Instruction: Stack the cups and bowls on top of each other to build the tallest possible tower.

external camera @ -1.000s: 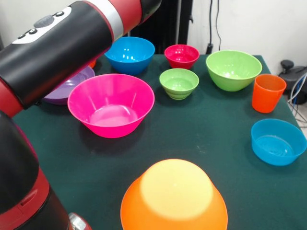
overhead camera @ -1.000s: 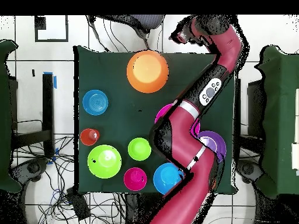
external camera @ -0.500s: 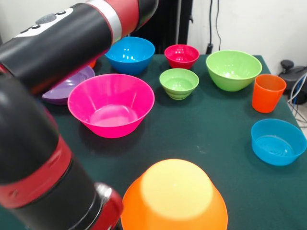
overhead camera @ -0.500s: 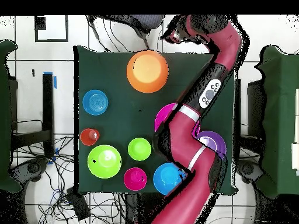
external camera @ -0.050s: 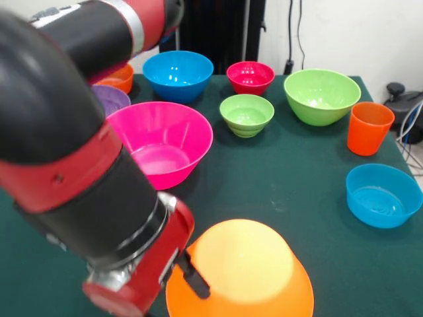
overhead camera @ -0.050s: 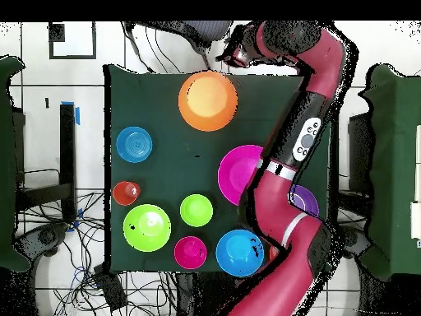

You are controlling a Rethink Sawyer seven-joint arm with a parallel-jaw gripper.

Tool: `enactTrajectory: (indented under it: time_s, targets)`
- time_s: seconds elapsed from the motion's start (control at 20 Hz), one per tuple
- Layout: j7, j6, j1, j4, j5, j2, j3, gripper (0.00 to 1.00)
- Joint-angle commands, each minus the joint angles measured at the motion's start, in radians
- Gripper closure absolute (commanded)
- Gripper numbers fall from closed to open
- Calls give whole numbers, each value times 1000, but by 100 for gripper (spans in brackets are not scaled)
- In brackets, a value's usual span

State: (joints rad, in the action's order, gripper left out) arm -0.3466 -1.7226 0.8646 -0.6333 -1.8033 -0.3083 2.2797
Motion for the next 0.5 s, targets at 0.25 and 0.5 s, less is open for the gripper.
enactTrajectory:
  time_s: [0.25, 0.5]
  targets:
    - [-621, -74, 62, -284, 218, 160, -421, 0]
    - [-768, -58, 99, -425, 301, 258, -497, 0]
